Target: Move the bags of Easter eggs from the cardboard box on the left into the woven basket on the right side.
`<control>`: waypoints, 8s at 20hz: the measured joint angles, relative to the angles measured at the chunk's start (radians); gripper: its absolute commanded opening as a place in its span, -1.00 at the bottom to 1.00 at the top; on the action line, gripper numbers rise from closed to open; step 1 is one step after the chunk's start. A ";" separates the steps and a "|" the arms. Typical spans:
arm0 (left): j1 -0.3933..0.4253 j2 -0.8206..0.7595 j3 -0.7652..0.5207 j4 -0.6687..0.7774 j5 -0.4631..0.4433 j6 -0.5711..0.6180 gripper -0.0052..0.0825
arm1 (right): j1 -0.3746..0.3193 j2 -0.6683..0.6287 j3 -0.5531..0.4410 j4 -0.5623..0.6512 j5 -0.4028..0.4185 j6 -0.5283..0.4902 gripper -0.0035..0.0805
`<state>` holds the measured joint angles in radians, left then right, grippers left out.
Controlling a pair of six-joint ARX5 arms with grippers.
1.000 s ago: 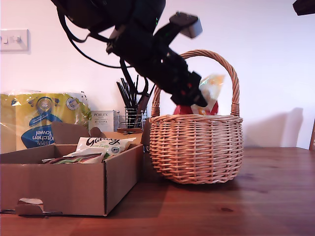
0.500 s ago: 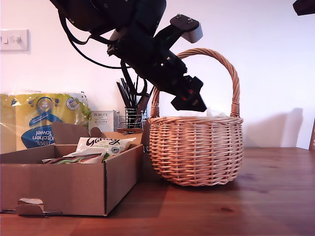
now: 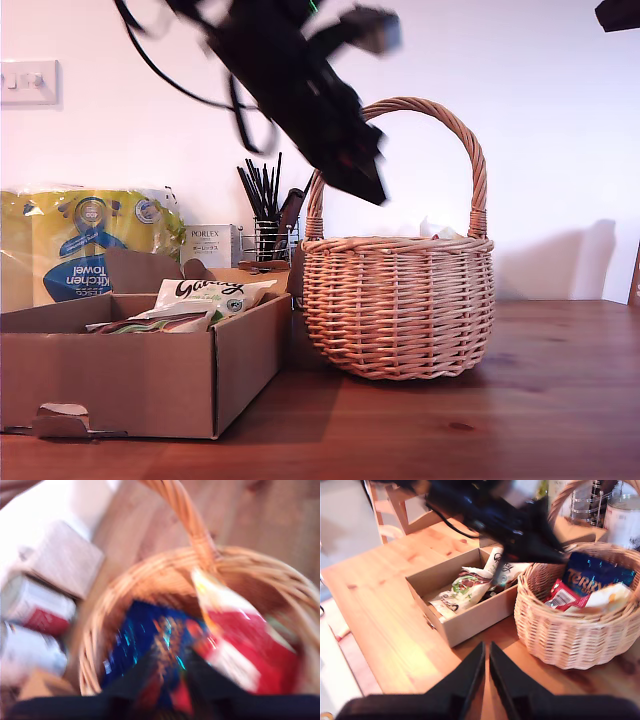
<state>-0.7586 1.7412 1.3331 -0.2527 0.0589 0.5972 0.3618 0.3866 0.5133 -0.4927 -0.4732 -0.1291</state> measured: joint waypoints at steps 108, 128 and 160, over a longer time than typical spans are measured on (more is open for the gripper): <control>0.459 0.244 0.445 -1.093 0.186 0.169 -0.94 | 0.047 0.043 0.000 0.021 -0.142 0.026 -0.95; 0.244 0.011 0.505 -0.768 0.516 0.050 -0.94 | 0.047 0.043 0.000 0.022 -0.142 0.026 -0.95; 0.006 0.335 0.505 -0.504 0.056 -0.040 -0.77 | 0.047 0.043 0.000 0.020 -0.119 0.026 -0.95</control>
<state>-0.7521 2.0762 1.8381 -0.7567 0.1154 0.5568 0.4084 0.4301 0.5133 -0.4725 -0.5919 -0.1036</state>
